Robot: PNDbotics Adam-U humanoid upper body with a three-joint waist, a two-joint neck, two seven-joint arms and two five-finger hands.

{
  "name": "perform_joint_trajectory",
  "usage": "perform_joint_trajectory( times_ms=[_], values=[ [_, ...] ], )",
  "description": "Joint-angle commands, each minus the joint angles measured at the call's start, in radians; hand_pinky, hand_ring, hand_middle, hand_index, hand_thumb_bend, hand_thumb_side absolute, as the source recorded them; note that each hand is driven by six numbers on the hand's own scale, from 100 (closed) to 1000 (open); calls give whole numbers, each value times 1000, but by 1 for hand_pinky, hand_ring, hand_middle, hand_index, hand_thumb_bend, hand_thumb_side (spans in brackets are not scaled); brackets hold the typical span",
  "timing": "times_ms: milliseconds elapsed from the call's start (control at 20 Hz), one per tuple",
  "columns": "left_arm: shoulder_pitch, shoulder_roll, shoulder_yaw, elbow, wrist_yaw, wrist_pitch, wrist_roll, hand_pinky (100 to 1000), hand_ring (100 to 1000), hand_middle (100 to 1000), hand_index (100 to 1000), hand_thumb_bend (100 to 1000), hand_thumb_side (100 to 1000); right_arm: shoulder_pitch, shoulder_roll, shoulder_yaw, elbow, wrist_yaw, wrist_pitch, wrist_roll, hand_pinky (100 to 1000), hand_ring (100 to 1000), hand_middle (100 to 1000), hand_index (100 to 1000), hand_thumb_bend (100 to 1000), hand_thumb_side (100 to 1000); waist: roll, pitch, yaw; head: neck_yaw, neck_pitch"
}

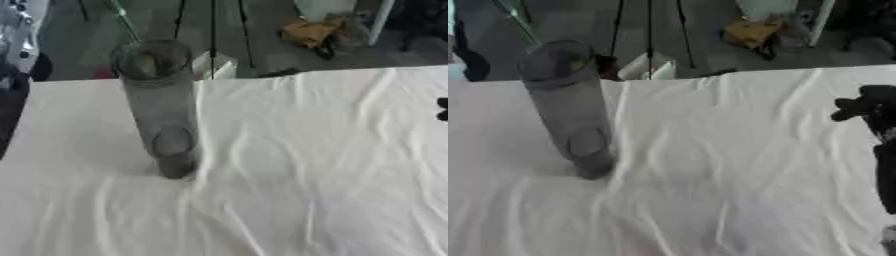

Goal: Arrange flowers into the vase.

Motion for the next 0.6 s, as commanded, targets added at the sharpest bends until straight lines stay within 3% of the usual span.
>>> perform_joint_trajectory(
  times_ms=[50,600],
  values=[
    [-20,13,-2,-16,-10,2,0,100,100,100,100,234,725,-14,-15,-1,-20,-3,-1,3,745,543,527,710,100,1000,11,-19,-2,4,-4],
    [-2,2,-21,-11,-36,6,-3,100,100,100,100,218,745,-22,-11,-1,-20,-2,-2,6,745,541,526,709,100,1000,10,-4,-8,15,-10]
  ],
)
